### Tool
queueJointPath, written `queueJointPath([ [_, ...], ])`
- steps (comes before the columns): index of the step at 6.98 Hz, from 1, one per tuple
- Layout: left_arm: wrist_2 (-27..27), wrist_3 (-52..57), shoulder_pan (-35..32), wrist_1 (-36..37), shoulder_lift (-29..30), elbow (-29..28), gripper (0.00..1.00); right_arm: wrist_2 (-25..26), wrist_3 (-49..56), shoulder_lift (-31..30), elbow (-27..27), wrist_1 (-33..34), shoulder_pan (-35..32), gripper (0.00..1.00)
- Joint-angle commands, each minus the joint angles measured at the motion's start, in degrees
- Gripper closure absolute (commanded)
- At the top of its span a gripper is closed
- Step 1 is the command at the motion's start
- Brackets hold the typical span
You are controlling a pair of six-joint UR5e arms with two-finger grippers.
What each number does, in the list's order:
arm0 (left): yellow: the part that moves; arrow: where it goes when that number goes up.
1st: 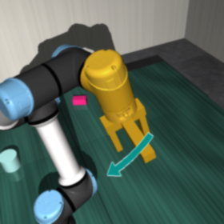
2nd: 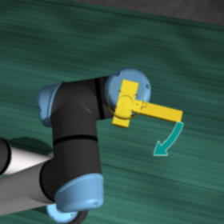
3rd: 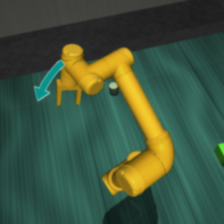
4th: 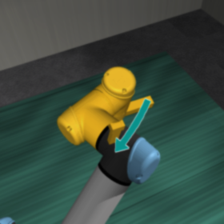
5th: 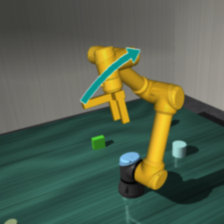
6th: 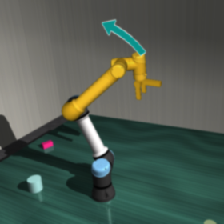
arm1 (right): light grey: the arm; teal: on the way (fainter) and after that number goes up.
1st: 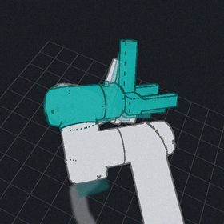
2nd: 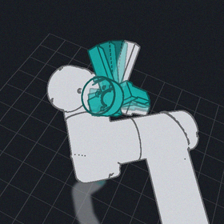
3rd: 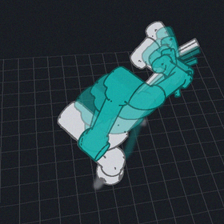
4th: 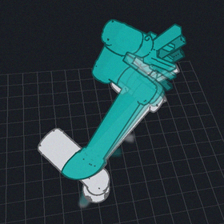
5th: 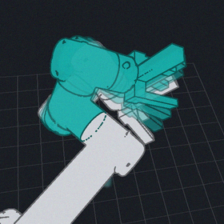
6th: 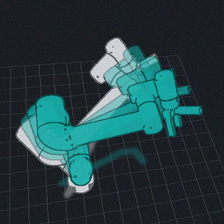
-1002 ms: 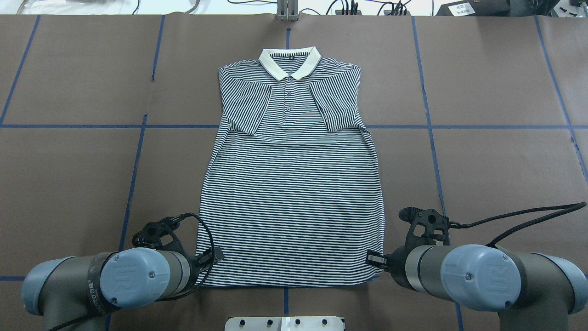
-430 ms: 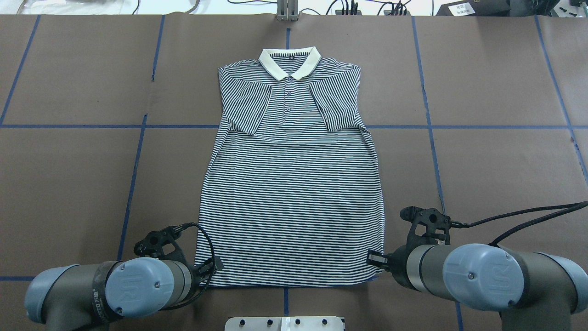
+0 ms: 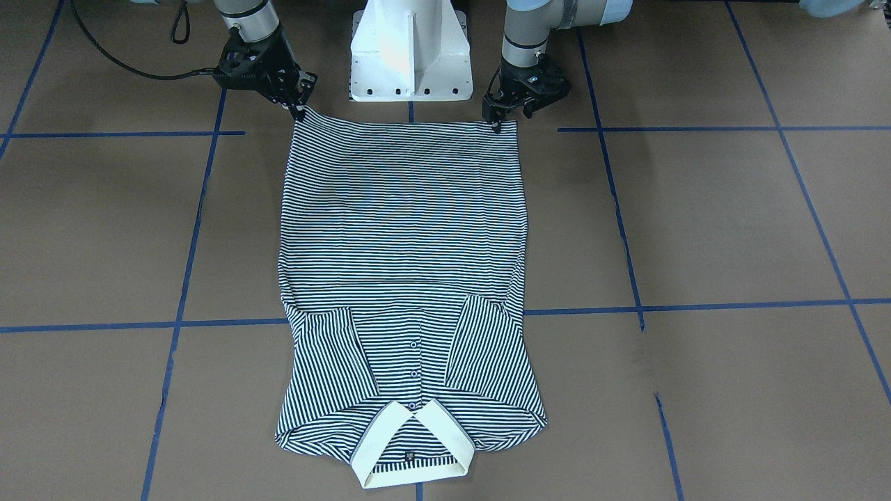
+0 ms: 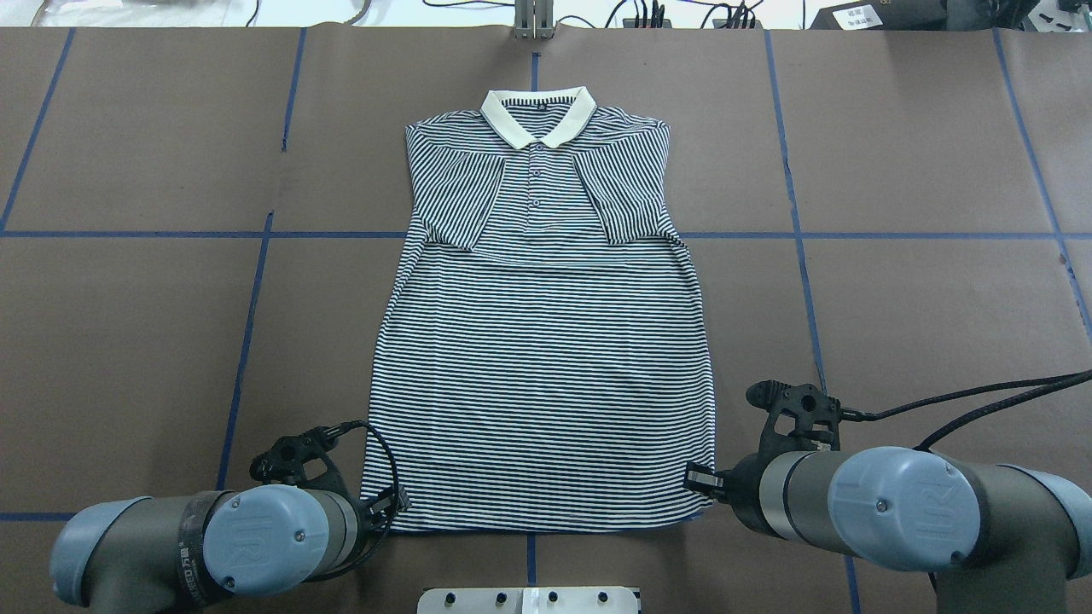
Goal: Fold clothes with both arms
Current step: 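Grasp both hem corners with the left and right grippers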
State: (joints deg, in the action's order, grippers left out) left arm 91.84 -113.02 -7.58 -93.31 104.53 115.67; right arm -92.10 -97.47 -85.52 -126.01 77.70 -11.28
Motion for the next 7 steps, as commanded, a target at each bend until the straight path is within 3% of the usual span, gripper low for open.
queueJointPath([
  [1,0.0,0.0,0.0,0.1,0.1,0.0,0.87,-0.1,0.0,0.0,0.0,0.0,-0.3,1.00],
  [2,0.0,0.0,0.0,0.1,0.1,-0.1,0.97,-0.1,0.0,0.0,0.0,0.0,-0.3,1.00],
  [3,0.0,0.1,-0.1,0.1,0.1,0.0,1.00,-0.1,0.1,0.0,0.0,0.0,-0.3,1.00],
  [7,0.1,0.7,-1.2,0.5,-0.1,6.0,1.00,-2.1,0.0,-0.3,-2.1,0.0,-0.6,1.00],
])
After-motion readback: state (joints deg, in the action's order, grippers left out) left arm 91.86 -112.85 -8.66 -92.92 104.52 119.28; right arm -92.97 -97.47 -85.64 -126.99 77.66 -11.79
